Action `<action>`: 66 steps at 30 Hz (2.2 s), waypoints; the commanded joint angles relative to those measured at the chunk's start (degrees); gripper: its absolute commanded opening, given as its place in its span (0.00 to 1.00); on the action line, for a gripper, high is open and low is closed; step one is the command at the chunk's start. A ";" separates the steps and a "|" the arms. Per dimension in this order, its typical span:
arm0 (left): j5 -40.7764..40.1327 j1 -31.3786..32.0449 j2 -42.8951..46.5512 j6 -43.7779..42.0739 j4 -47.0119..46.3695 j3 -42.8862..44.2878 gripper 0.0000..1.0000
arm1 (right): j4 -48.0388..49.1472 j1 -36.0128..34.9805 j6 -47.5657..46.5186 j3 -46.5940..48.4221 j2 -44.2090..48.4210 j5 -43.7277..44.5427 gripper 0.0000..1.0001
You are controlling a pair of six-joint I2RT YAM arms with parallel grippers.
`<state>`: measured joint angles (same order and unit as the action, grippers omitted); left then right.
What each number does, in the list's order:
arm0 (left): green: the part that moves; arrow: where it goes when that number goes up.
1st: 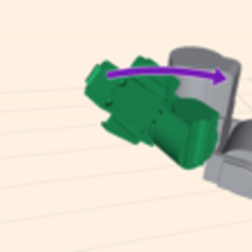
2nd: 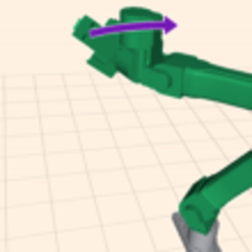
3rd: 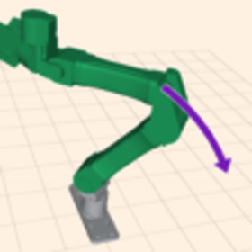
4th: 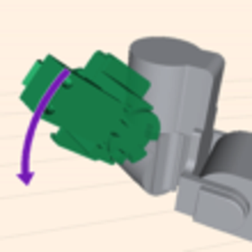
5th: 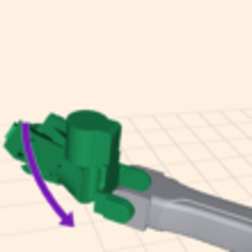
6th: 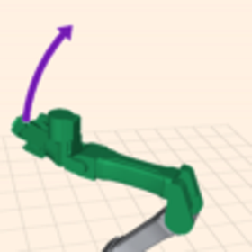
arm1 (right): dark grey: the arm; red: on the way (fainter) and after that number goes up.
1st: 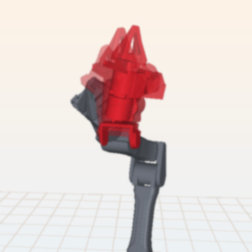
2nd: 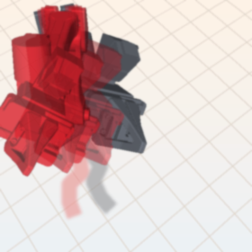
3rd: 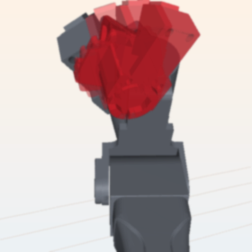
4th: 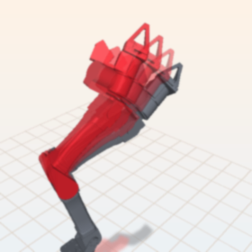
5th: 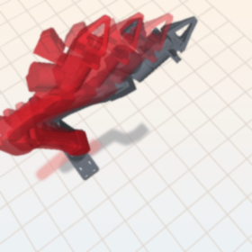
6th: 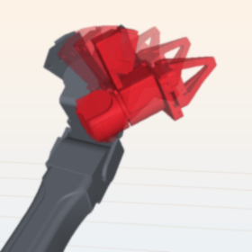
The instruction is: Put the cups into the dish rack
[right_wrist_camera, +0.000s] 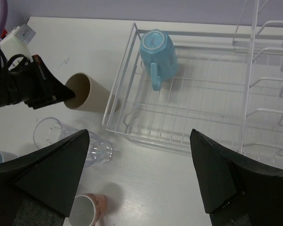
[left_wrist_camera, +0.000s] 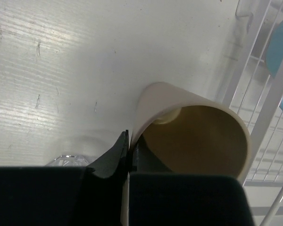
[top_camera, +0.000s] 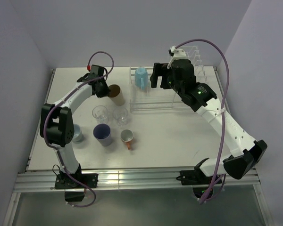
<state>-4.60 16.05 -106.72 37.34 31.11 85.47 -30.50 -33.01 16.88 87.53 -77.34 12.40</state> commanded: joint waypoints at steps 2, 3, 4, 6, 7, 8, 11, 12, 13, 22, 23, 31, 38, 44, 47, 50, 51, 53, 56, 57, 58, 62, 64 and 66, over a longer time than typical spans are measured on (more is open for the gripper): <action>-0.06 0.21 5.10 0.71 -0.26 2.06 0.00 | 2.73 -0.30 0.08 -2.00 3.51 -1.15 0.95; 0.64 0.21 6.07 0.63 0.08 3.72 0.00 | 3.34 -0.30 0.17 -2.36 3.86 -1.50 0.95; 0.91 0.21 8.08 0.63 0.61 4.87 0.00 | 3.60 -0.30 0.17 -2.62 4.39 -1.77 0.95; 1.70 -0.14 9.77 0.45 2.80 9.07 0.00 | 3.96 -0.30 0.17 -2.97 4.57 -2.82 0.95; 2.22 -0.49 11.69 0.36 3.60 10.32 0.00 | 3.96 -0.30 0.08 -2.98 4.74 -3.17 0.95; 2.58 -1.02 12.66 0.28 4.73 12.33 0.00 | 4.13 -0.30 -0.10 -2.98 4.83 -3.87 0.95; 6.86 -3.48 17.41 0.27 4.23 13.15 0.00 | 5.27 -0.30 -0.10 -4.11 6.06 -5.80 0.95; 9.84 -4.27 18.81 1.14 3.00 12.18 0.00 | 6.49 -0.30 0.08 -4.55 7.11 -6.86 0.95; 18.58 -6.36 21.87 1.85 1.07 10.78 0.00 | 7.12 -0.21 0.51 -4.99 7.64 -7.74 0.95; 53.28 -8.15 32.79 21.80 -35.31 -12.25 0.00 | 17.22 -0.03 4.64 -9.65 14.85 -22.74 0.96; 55.99 -7.97 33.06 23.11 -37.94 -14.61 0.00 | 18.71 0.06 5.17 -10.87 15.46 -24.51 0.97; 63.75 -6.92 35.26 39.38 -64.32 -23.59 0.00 | 29.62 1.19 10.18 -15.45 18.37 -36.13 0.98; 66.47 -5.51 33.51 52.39 -84.81 -27.90 0.00 | 36.12 3.31 13.00 -19.14 18.63 -43.86 0.99; 65.95 -4.10 33.24 52.04 -85.78 -27.90 0.00 | 40.69 3.40 14.67 -20.03 18.11 -47.47 1.00; 65.69 -3.40 32.63 51.96 -85.69 -27.12 0.00 | 44.28 3.31 17.12 -20.38 16.70 -50.02 1.00; 65.60 -3.05 32.10 51.95 -85.52 -26.24 0.00 | 46.05 3.22 19.41 -20.82 16.17 -51.69 0.99; 65.51 -2.96 31.75 51.87 -85.43 -26.06 0.00 | 46.49 3.22 19.76 -20.82 15.82 -51.95 0.99; 65.33 -2.70 31.57 51.43 -84.99 -25.62 0.00 | 47.02 3.13 20.29 -20.99 15.64 -52.39 0.98; 64.98 -2.52 30.87 51.34 -84.90 -25.36 0.00 | 46.24 2.17 20.47 -20.38 14.77 -52.92 0.98; 64.89 -2.43 30.52 51.34 -84.99 -25.27 0.00 | 45.62 1.82 20.03 -20.12 14.59 -52.75 0.97; 64.89 -2.34 30.43 51.43 -85.25 -25.27 0.00 | 45.18 1.47 19.59 -19.85 14.41 -52.57 0.97; 64.54 -2.08 30.16 51.60 -85.69 -25.27 0.00 | 42.73 0.32 17.92 -19.50 13.89 -50.90 0.96; 64.54 -1.99 30.16 51.52 -85.52 -25.18 0.00 | 41.14 -0.21 16.87 -19.24 13.36 -50.11 0.95; 64.54 -1.99 30.08 50.64 -84.64 -25.00 0.00 | 41.75 -0.38 17.04 -19.67 13.36 -49.93 0.94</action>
<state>60.58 13.78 -76.77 88.79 -50.46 57.67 10.94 -32.56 34.85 67.05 -63.81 -37.56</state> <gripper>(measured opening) 0.050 0.946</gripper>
